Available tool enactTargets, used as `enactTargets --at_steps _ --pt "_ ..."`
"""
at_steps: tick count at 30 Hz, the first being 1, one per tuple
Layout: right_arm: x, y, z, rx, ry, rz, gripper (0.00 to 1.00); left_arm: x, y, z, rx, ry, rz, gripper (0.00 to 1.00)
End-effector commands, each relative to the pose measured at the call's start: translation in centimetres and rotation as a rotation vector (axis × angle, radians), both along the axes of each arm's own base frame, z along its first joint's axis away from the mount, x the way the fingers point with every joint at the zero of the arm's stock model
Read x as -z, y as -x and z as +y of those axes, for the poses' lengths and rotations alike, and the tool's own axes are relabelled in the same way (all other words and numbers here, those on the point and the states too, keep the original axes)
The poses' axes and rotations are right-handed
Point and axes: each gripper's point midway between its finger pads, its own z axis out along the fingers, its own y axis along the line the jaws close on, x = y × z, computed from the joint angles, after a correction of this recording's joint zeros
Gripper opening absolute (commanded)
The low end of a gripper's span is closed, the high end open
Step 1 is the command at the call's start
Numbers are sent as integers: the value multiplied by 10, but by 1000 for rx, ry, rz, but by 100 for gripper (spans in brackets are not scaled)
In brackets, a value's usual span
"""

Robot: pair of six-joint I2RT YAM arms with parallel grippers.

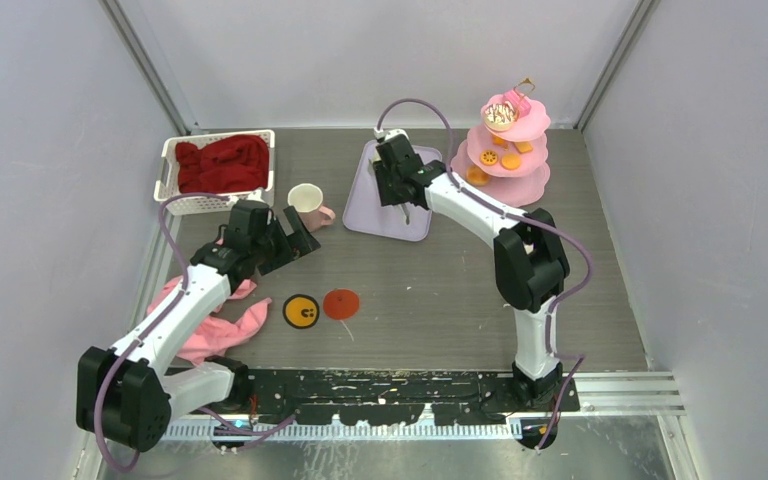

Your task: Serve the afternoon tea

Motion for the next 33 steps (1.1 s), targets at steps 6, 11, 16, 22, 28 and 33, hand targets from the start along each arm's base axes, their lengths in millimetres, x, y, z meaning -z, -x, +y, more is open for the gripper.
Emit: enactTargets --at_steps 6,11,16,22,28,33 --pt "-27 -20 5 48 -46 -71 44 -10 -6 1 -6 14 -35 92" --pt "-26 -16 -3 60 -28 -75 45 -8 -7 0 -5 15 -32 92" --pt "-18 -13 -9 68 2 -64 46 -8 -7 -2 -1 23 -30 92" --pt "-10 -9 -10 61 10 -43 46 -8 -7 -1 -3 17 -32 92" --pt "-6 -13 -6 55 9 -41 47 -11 -8 0 -3 11 -38 92" --pt "-7 -20 0 53 -5 -47 51 -15 -8 3 -8 4 -46 92"
